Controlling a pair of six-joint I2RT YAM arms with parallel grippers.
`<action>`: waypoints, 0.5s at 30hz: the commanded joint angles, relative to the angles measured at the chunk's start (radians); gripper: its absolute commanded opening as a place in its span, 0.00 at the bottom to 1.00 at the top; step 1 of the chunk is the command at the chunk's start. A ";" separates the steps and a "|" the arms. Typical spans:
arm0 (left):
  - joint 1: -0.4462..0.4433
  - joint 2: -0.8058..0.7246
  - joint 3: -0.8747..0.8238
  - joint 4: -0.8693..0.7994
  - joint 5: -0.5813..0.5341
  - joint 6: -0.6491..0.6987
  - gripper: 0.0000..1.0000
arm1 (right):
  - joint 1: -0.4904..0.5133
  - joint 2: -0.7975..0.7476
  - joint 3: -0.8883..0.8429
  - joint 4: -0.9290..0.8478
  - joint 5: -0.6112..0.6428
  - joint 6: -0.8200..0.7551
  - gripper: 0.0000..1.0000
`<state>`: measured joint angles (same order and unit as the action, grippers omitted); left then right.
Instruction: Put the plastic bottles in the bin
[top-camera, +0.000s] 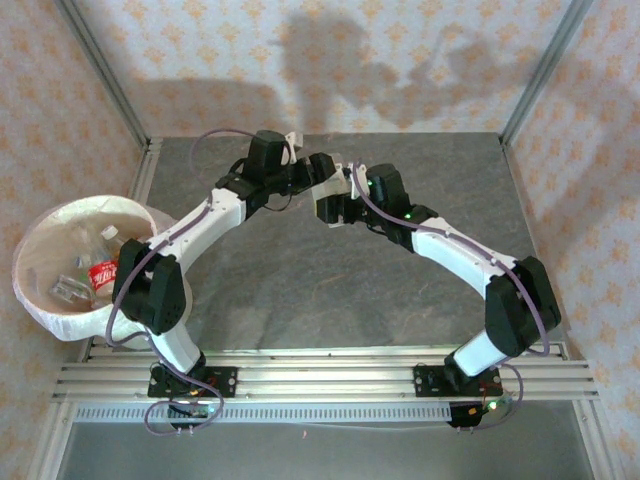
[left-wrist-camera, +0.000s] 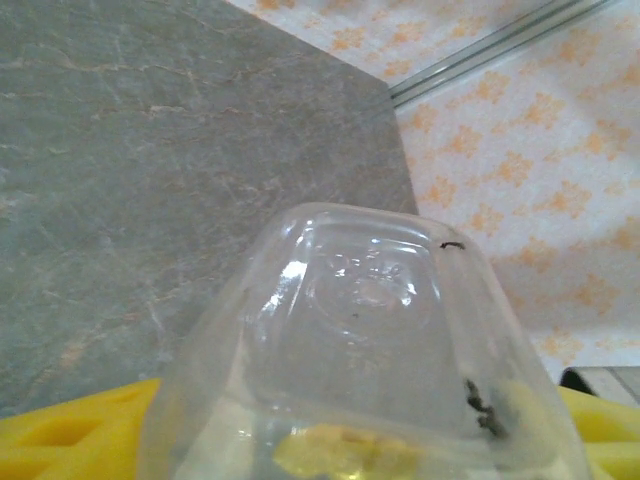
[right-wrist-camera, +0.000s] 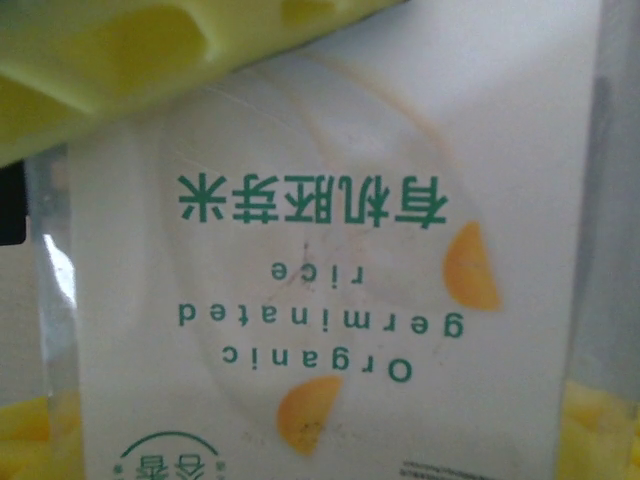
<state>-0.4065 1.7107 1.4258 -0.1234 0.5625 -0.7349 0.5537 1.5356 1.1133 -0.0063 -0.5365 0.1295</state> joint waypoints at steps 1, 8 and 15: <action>-0.007 -0.016 -0.013 0.077 0.012 -0.039 0.68 | 0.008 -0.009 0.058 0.062 -0.040 0.002 0.37; -0.007 -0.078 -0.028 0.027 -0.106 -0.019 0.56 | 0.008 -0.004 0.076 0.081 -0.054 -0.006 0.75; 0.009 -0.241 -0.062 -0.055 -0.379 0.051 0.53 | 0.008 -0.145 -0.003 0.103 0.058 -0.102 0.90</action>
<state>-0.4168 1.5608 1.3693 -0.1329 0.3676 -0.7288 0.5709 1.4883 1.1316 0.0311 -0.5625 0.0887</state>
